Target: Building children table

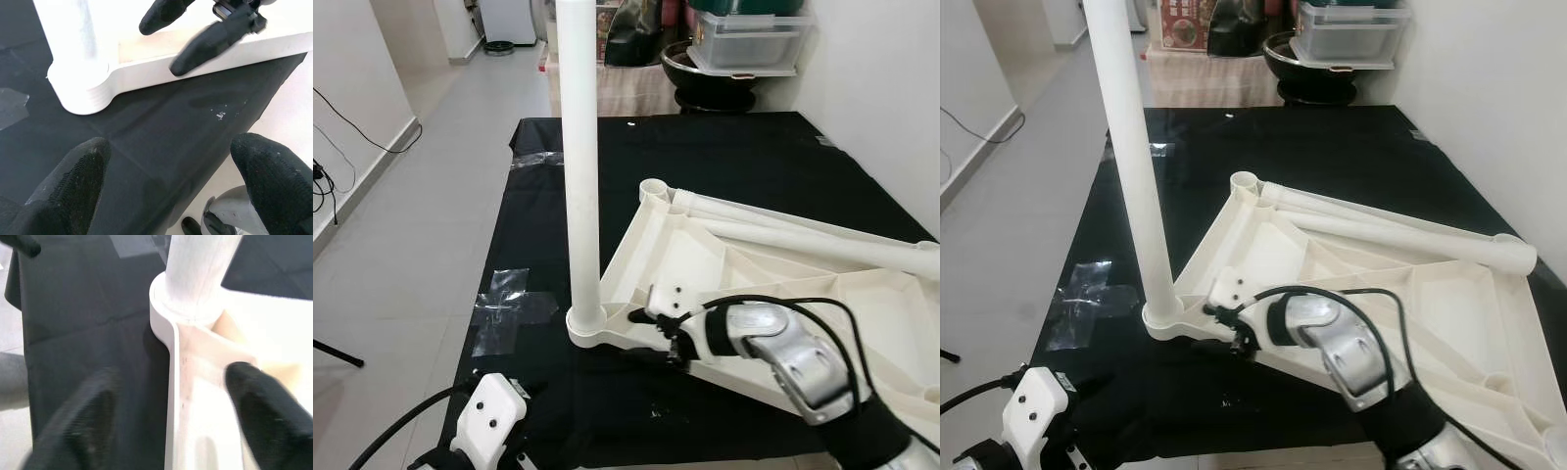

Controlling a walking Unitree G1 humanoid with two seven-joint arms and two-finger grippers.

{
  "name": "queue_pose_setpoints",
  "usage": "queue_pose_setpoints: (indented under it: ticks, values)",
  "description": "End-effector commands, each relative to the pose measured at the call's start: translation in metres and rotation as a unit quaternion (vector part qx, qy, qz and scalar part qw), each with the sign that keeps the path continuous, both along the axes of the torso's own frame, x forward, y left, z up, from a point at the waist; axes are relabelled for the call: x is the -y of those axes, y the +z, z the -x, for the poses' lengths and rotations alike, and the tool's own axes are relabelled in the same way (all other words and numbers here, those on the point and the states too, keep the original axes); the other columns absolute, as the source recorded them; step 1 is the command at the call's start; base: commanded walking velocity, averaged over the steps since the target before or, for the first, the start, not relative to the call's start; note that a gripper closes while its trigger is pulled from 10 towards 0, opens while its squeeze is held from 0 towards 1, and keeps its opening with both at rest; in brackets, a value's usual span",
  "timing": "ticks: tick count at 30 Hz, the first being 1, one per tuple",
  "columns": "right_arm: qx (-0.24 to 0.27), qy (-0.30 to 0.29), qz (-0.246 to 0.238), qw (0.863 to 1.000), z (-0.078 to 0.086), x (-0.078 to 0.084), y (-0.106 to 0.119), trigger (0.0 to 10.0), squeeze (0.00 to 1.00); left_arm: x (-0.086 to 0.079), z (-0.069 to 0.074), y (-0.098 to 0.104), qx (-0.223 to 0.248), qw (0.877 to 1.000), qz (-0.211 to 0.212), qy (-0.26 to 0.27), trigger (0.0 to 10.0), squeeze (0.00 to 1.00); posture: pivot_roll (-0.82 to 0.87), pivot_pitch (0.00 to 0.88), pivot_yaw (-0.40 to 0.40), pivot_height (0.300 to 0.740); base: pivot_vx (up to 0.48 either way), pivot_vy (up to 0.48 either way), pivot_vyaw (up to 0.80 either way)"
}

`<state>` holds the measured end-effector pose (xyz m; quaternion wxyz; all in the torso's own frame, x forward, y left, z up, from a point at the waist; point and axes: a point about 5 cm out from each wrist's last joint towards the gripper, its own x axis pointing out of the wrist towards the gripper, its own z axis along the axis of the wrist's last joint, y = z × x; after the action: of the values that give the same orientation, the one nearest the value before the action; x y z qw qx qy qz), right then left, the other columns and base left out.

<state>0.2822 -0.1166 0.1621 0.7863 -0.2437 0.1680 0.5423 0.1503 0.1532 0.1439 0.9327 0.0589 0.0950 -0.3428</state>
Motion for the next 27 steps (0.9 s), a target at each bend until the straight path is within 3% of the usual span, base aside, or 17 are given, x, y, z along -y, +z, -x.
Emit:
queue_pose_setpoints:
  ticks: [1, 6, 10, 11, 12, 13, 26, 27]
  values:
    - [-0.027, 0.009, 0.022, 0.999, 0.01, 0.006, -0.005, 10.0, 0.0, -0.001, 0.002, 0.0, -0.001, 1.0, -0.008, -0.005, 10.0, 0.0, 0.06, 0.111, -0.055, 0.74, 0.0, 0.0, 0.0]
    - [-0.062, -0.009, 0.049, 0.997, 0.015, 0.012, -0.011, 10.0, 0.0, 0.0, 0.001, 0.0, 0.0, 1.0, -0.006, -0.004, 10.0, 0.0, 0.06, 0.11, -0.058, 0.74, 0.0, 0.0, 0.0]
    - [-0.062, -0.027, 0.057, 0.996, 0.013, 0.013, -0.014, 8.9, 0.0, 0.001, 0.002, 0.0, 0.0, 1.0, -0.006, -0.005, 10.0, 0.0, 0.05, 0.11, -0.058, 0.74, 0.0, 0.0, 0.0]
    - [-0.061, -0.037, 0.06, 0.996, 0.012, 0.013, -0.015, 4.9, 0.0, 0.001, 0.002, 0.0, 0.0, 1.0, -0.006, -0.005, 10.0, 0.0, 0.05, 0.11, -0.059, 0.74, 0.0, 0.0, 0.0]
    - [-0.061, -0.043, 0.06, 0.995, 0.012, 0.012, -0.015, 4.9, 0.0, 0.001, 0.002, 0.0, 0.0, 1.0, -0.005, -0.005, 10.0, 0.0, 0.05, 0.11, -0.059, 0.74, 0.0, 0.0, 0.0]
    - [-0.06, -0.053, 0.062, 0.995, 0.011, 0.012, -0.016, 0.0, 0.0, 0.001, 0.002, 0.0, 0.0, 1.0, -0.005, -0.005, 10.0, 0.0, 0.05, 0.111, -0.059, 0.74, 0.0, 0.0, 0.0]
    - [-0.021, -0.068, 0.073, 0.995, 0.007, 0.005, -0.016, 0.0, 0.0, 0.002, 0.002, 0.0, 0.0, 1.0, -0.006, -0.008, 10.0, 0.0, 0.05, 0.108, -0.058, 0.74, 0.0, 0.0, 0.0]
    - [0.002, -0.055, 0.068, 0.996, 0.006, 0.002, -0.014, 0.0, 0.0, 0.002, 0.002, 0.0, 0.0, 1.0, -0.006, -0.008, 10.0, 0.0, 0.05, 0.105, -0.057, 0.74, 0.0, 0.0, 0.0]
